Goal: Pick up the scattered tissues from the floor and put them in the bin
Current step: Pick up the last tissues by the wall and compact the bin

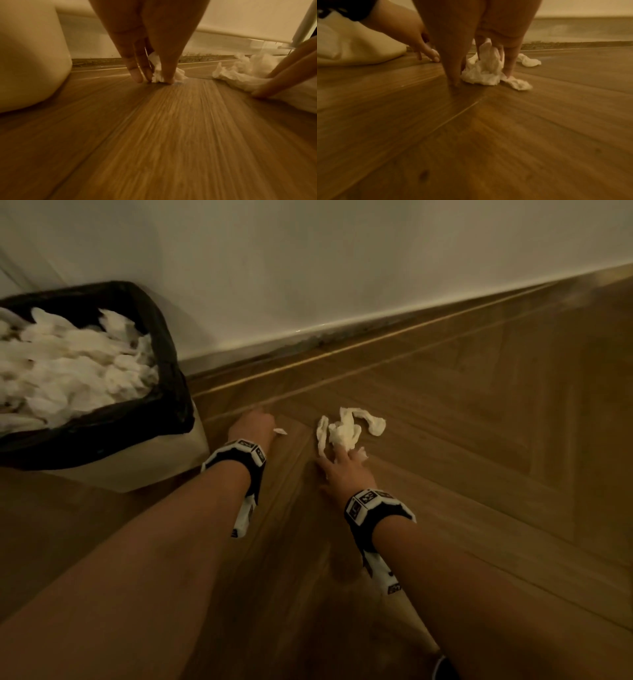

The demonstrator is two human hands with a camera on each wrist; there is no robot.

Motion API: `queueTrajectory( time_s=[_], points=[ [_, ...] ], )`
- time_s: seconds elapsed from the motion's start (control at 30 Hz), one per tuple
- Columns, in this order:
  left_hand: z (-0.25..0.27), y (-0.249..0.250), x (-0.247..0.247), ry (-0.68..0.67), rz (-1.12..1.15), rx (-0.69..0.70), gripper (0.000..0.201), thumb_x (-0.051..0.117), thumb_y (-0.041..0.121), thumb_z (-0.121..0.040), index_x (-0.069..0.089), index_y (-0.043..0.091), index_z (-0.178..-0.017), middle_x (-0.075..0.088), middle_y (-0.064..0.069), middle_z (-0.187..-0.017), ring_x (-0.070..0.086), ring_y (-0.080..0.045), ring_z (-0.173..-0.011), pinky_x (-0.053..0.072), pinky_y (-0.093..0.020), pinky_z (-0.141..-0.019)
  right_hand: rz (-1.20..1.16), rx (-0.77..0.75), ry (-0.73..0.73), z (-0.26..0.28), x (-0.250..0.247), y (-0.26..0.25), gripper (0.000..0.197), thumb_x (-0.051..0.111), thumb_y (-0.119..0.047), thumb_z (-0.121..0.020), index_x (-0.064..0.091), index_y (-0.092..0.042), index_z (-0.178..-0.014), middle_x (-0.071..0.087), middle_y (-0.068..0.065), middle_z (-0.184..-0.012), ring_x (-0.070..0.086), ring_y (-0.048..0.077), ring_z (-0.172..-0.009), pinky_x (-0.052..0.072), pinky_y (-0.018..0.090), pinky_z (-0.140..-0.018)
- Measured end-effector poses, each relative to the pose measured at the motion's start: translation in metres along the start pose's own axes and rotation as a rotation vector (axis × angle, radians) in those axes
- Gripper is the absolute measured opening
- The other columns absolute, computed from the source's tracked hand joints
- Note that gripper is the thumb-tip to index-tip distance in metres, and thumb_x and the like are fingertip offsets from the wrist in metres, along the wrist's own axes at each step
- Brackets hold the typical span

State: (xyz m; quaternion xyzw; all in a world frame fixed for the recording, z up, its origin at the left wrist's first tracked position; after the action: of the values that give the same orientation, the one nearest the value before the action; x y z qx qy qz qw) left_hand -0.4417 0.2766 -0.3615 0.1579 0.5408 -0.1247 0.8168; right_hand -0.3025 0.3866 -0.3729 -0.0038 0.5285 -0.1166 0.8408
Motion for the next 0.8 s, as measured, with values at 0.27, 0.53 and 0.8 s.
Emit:
queueTrajectory(
  time_s=[0.27, 0.53, 0.8],
  points=[
    [0.020, -0.001, -0.001, 0.079, 0.250, 0.070, 0.040, 0.046, 0.009, -0.093, 0.045, 0.013, -0.133, 0.047, -0.019, -0.131, 0.050, -0.036, -0.117, 0.042, -0.040, -0.095, -0.491, 0.142, 0.214, 0.009, -0.025, 0.012, 0.035, 0.045, -0.002, -0.091, 0.051, -0.006, -0.126, 0.042, 0.014, -0.128, 0.047, 0.030, -0.115, 0.039, 0.032, -0.096],
    [0.046, 0.005, -0.019, 0.083, 0.332, 0.072, 0.037, 0.040, -0.003, -0.093, 0.059, 0.013, -0.121, 0.049, -0.017, -0.131, 0.049, -0.031, -0.119, 0.040, -0.033, -0.097, -1.421, 0.697, 0.185, 0.044, -0.010, 0.069, 0.046, 0.050, -0.009, -0.093, 0.043, -0.005, -0.138, 0.055, 0.019, -0.128, 0.056, 0.036, -0.110, 0.046, 0.035, -0.080],
    [0.076, 0.013, -0.051, 0.106, 0.376, 0.028, 0.026, 0.041, 0.008, -0.094, 0.057, 0.016, -0.112, 0.049, -0.012, -0.129, 0.050, -0.030, -0.115, 0.043, -0.036, -0.092, -1.779, 0.671, 0.078, 0.084, -0.026, 0.048, 0.030, 0.034, -0.028, -0.098, 0.046, -0.012, -0.076, 0.045, 0.005, -0.073, 0.042, 0.018, -0.058, 0.040, 0.027, -0.032]
  ],
)
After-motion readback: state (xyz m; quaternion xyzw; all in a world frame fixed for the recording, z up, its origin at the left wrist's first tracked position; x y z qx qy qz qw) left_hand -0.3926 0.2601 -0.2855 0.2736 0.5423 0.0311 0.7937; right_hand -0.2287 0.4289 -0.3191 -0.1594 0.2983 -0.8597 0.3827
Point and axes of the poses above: each hand's wrist, its own z-axis away from the middle knuckle, its own x-axis out of the palm, y = z × x, the point moved 9 cm from there along -z, towards the middle knuckle
